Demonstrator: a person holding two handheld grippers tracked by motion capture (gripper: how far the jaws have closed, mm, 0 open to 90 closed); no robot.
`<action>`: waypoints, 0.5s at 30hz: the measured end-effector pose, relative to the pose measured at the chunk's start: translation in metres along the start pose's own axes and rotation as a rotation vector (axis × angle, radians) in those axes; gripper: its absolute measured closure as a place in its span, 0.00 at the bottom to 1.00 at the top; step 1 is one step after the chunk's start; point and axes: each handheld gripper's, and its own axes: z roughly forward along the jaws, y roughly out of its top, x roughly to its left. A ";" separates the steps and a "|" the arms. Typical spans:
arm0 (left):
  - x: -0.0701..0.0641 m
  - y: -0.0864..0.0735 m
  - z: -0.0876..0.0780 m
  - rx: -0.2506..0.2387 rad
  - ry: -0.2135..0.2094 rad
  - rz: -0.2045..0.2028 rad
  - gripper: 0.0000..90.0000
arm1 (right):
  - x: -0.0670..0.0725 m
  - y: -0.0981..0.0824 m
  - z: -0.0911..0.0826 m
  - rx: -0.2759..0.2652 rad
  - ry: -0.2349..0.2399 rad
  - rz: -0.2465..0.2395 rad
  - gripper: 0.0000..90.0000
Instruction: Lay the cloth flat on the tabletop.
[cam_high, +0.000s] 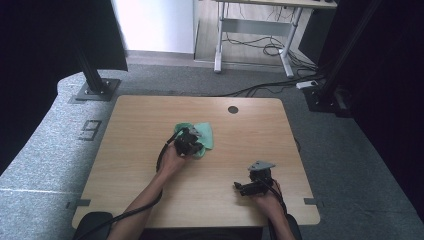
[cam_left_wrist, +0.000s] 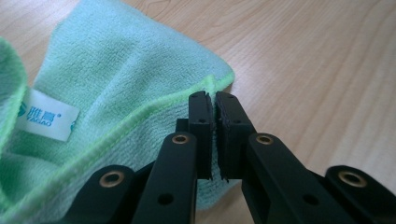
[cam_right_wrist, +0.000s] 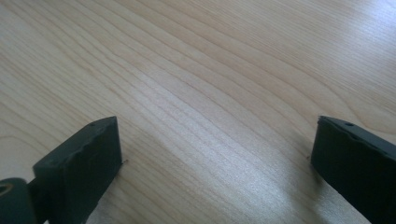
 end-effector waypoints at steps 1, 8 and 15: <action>0.000 -0.001 -0.003 -0.005 -0.001 -0.002 0.95 | 0.000 0.000 0.000 -0.003 0.003 -0.002 0.04; 0.003 -0.016 -0.029 -0.058 -0.012 -0.029 0.95 | 0.001 0.003 -0.002 -0.034 0.093 0.002 0.18; 0.010 -0.041 -0.052 -0.104 0.003 -0.076 0.94 | 0.006 0.012 0.003 -0.026 0.157 0.001 0.22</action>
